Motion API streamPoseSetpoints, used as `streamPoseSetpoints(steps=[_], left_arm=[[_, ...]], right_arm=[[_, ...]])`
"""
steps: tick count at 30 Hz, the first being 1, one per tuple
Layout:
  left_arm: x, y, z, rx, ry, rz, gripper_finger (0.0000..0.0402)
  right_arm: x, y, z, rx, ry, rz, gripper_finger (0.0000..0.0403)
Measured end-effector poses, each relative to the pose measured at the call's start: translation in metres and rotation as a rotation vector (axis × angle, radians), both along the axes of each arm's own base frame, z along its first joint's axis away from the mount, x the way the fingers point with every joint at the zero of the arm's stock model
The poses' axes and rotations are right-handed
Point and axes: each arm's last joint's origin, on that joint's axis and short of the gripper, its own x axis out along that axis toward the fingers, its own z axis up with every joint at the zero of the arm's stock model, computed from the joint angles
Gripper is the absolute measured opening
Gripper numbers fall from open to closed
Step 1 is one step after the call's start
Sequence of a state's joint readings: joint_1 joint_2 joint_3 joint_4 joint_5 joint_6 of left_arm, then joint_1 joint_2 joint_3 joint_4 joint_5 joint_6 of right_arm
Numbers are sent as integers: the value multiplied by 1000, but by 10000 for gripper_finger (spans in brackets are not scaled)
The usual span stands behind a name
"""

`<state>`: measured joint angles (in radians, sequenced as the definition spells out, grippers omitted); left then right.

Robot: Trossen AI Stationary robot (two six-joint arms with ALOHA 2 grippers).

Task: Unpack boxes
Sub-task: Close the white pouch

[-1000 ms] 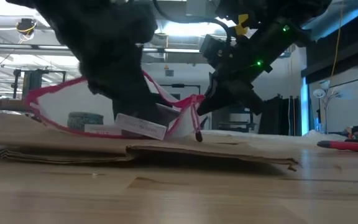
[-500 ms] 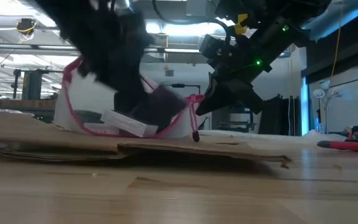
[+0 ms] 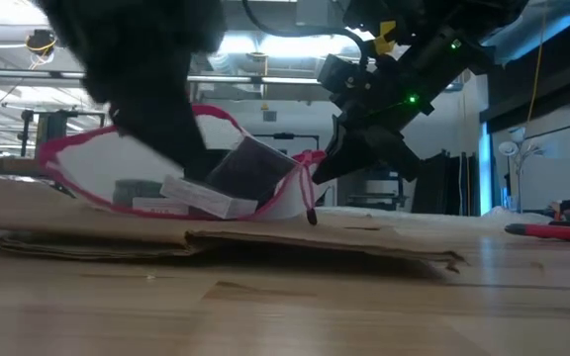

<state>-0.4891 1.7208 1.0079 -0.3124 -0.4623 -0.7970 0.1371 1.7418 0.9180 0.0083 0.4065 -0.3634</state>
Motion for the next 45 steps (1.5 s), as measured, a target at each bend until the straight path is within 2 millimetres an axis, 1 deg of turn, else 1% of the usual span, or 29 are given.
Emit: streamPoseSetpoints(steps=[3, 5, 12, 15, 17, 20, 26, 34, 38, 45], left_arm=[[0, 6, -13, 17, 21, 59, 99], [0, 13, -18, 53, 36, 121, 99], [4, 40, -16, 252, -85, 389, 99], [4, 54, -17, 262, -59, 456, 99], [5, 57, -17, 254, -66, 474, 99], [8, 53, -13, 239, -58, 421, 99], [14, 31, 0, 115, 11, 238, 99], [14, 10, 23, 136, 48, 156, 99], [19, 6, 31, 149, 20, 106, 99], [26, 4, 36, 203, -51, 53, 99]], right_arm=[[0, 0, 0, 0, 0, 0, 0], [0, 0, 0, 0, 0, 0, 0], [0, 0, 0, 5, 1, 4, 0], [0, 0, 0, 11, -2, -1, 0], [0, 0, 0, 18, -4, -7, 0], [0, 0, 0, 18, -2, -8, 0], [0, 0, 0, 18, 1, -7, 0], [0, 0, -1, 18, 1, -7, 0], [0, 0, -1, 17, 1, -7, 0], [0, 0, -1, 17, 2, -6, 0]])
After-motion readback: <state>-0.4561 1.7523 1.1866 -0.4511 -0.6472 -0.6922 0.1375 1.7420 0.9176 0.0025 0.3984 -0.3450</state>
